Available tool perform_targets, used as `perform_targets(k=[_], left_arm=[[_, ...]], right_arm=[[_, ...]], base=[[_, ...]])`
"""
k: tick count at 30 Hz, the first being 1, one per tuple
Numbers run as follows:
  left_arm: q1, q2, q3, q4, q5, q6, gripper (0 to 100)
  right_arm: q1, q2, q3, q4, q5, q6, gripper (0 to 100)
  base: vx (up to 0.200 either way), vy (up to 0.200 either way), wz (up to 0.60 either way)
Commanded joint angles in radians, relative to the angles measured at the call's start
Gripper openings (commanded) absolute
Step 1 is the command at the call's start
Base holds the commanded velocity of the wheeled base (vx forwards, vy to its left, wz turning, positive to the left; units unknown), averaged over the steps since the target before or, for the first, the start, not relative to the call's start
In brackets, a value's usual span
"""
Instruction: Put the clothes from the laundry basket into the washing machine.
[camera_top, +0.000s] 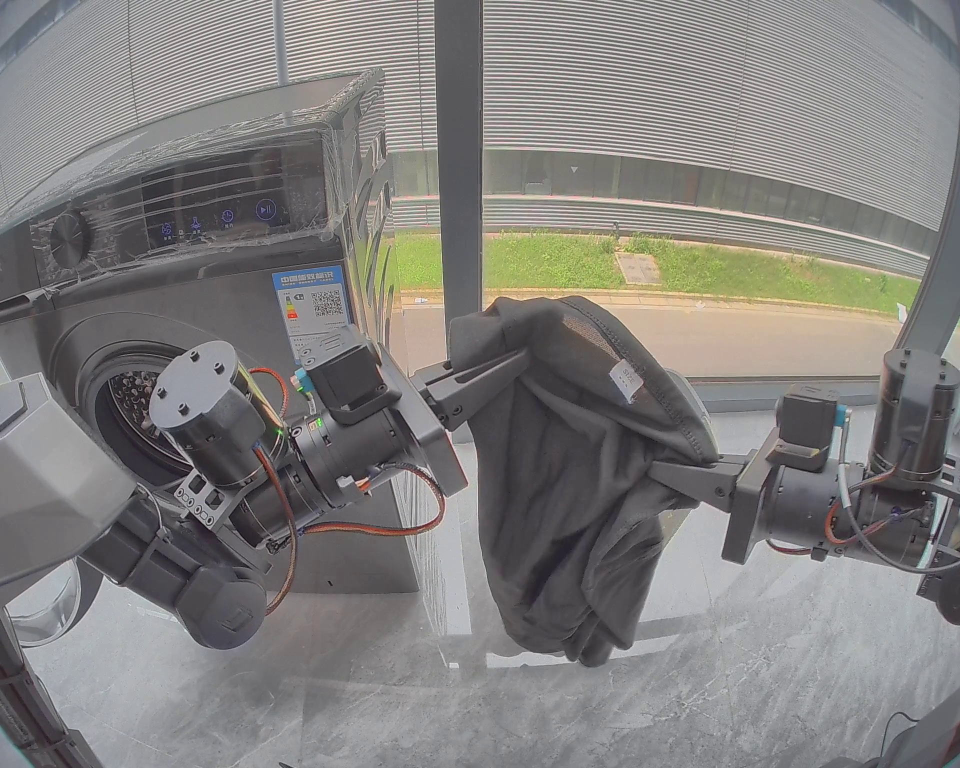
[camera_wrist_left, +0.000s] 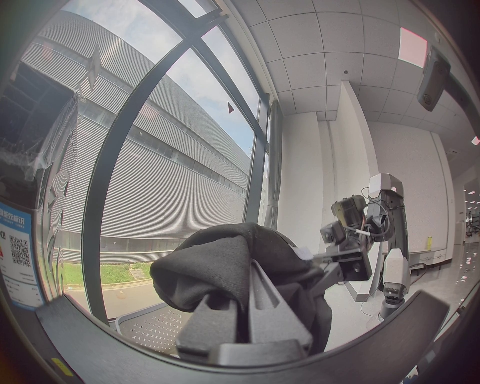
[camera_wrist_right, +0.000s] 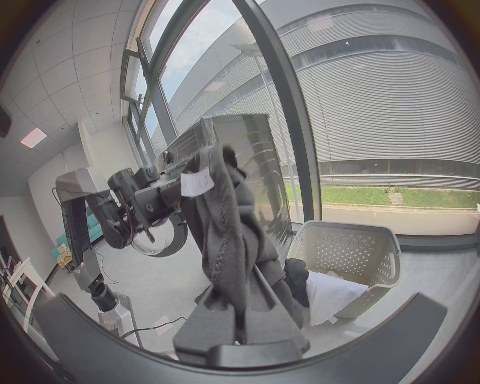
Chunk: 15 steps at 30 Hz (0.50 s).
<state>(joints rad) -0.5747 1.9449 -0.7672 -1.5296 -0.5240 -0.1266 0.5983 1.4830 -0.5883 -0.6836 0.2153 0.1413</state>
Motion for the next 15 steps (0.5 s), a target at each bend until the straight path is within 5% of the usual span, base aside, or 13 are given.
perform_targets(k=[1,11,15], left_arm=[[0.006,-0.007,0.028,-0.009,-0.001,0.001,0],[0.006,-0.08,0.169,-0.023,-0.005,0.001,0],[0.01,-0.101,0.267,-0.026,-0.004,-0.001,0]], right_arm=[[-0.022,-0.086,0.01,-0.001,-0.004,-0.003,0],[-0.057,-0.099,-0.015,-0.001,-0.021,0.0,0],[-0.057,-0.136,-0.039,-0.001,0.009,0.001,0]], base=[[0.0,0.0,0.0],[0.0,0.0,0.0],[0.0,0.0,0.0]])
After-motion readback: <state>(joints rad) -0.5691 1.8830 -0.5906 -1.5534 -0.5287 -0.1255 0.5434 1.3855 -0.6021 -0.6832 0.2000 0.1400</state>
